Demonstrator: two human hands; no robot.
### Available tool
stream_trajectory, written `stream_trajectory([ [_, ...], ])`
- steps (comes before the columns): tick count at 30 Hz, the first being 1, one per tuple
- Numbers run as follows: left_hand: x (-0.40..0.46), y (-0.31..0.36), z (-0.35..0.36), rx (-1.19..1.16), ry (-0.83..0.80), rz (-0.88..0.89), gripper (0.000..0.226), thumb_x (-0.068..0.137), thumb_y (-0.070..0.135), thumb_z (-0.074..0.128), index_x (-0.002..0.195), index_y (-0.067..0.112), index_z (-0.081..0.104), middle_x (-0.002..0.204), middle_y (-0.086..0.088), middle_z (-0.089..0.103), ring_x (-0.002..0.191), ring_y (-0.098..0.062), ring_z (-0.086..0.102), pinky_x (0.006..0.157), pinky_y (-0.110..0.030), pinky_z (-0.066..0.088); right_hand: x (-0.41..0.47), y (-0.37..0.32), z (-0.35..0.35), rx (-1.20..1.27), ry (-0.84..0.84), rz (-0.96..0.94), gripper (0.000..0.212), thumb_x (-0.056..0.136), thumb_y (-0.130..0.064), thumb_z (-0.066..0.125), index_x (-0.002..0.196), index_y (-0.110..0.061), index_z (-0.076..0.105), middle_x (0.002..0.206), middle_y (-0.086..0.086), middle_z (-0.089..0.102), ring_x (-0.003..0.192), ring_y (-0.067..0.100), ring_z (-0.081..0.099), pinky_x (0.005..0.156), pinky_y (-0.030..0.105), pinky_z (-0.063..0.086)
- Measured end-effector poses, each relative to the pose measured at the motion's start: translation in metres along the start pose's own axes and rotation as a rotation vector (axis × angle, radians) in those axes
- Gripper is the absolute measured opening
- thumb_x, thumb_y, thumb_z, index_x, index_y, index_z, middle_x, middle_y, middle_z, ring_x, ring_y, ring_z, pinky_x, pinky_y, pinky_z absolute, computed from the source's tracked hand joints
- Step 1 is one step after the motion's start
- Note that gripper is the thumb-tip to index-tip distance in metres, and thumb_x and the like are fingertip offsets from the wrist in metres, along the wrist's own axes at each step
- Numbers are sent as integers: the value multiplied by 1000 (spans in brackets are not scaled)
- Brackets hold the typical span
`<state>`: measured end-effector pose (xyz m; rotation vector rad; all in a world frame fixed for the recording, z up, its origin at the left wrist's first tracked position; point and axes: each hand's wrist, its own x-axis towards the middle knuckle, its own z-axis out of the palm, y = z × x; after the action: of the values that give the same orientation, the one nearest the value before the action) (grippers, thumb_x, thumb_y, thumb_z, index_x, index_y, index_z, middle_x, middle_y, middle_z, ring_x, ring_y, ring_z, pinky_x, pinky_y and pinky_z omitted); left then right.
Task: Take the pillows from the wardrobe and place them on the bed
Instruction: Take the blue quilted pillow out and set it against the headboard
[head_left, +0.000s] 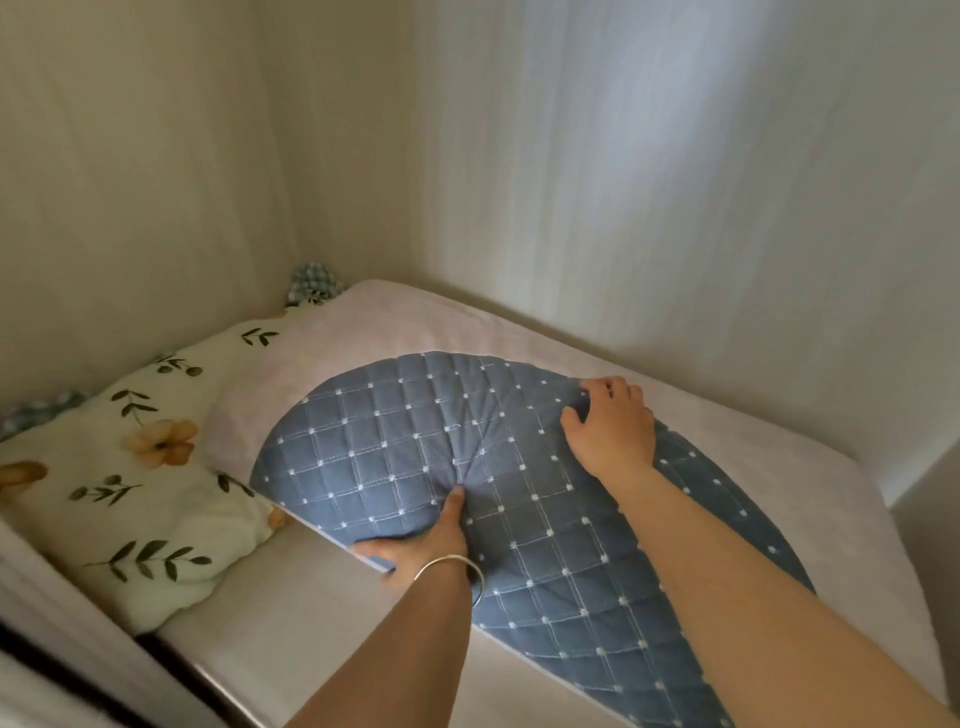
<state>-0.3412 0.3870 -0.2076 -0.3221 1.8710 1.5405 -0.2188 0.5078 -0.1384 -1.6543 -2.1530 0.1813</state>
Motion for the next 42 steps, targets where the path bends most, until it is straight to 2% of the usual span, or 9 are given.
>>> stream_trajectory([
  [5,-16,-6,1,-219,-17,-172,109,42,62,85,125,5,44,100,-16,63,91,-38,60,93,-48,48,3,-1,11,18,-28,47,48,90,-32,43,134,-13,43,139,11,42,127,30,35,107,43,30],
  [8,-14,-4,4,-237,-38,-136,87,54,57,84,114,2,52,66,-5,50,61,-24,50,84,-41,48,3,-1,10,9,-43,48,48,91,-33,41,135,-12,42,141,12,41,129,31,34,108,43,28],
  [12,-13,-1,1,-212,-100,-72,66,59,57,81,92,7,54,69,-3,50,62,-24,49,76,-37,42,5,-3,5,34,-73,51,49,91,-33,39,136,-13,41,142,11,40,130,30,33,109,42,29],
  [14,-5,-6,-6,-184,-120,-48,60,61,57,80,81,8,52,82,-7,57,73,-28,53,84,-39,43,4,-4,3,14,-70,41,48,91,-33,40,134,-14,43,139,11,42,127,30,35,105,42,31],
  [18,7,-11,-36,-141,-136,8,81,65,54,79,120,1,55,108,-12,58,89,-29,50,98,-43,40,3,-7,1,-8,-4,30,43,89,-31,44,127,-11,47,130,13,46,121,31,39,98,41,35],
  [23,20,-5,-65,-23,-187,70,68,65,63,73,105,11,56,104,-10,58,90,-31,53,90,-40,41,2,-6,-1,-24,-1,42,49,88,-36,44,130,-11,46,130,14,49,120,32,43,98,41,36],
  [32,41,23,-105,105,-306,128,116,41,79,72,128,6,53,117,-13,64,102,-35,61,100,-47,45,2,-1,-11,119,-313,206,69,81,-64,40,123,-11,52,121,13,60,103,35,58,83,37,46],
  [38,77,52,-137,284,-366,164,100,37,85,70,110,17,68,105,-11,73,95,-32,69,95,-46,50,9,-18,-1,348,-557,244,77,82,-67,45,132,-10,50,140,12,48,121,31,51,97,34,38],
  [42,129,45,-141,386,-340,149,105,35,94,61,113,22,67,109,-10,72,99,-33,68,98,-47,47,16,-22,-9,516,-735,302,63,78,-66,54,109,-12,60,106,8,63,94,23,61,83,32,47],
])
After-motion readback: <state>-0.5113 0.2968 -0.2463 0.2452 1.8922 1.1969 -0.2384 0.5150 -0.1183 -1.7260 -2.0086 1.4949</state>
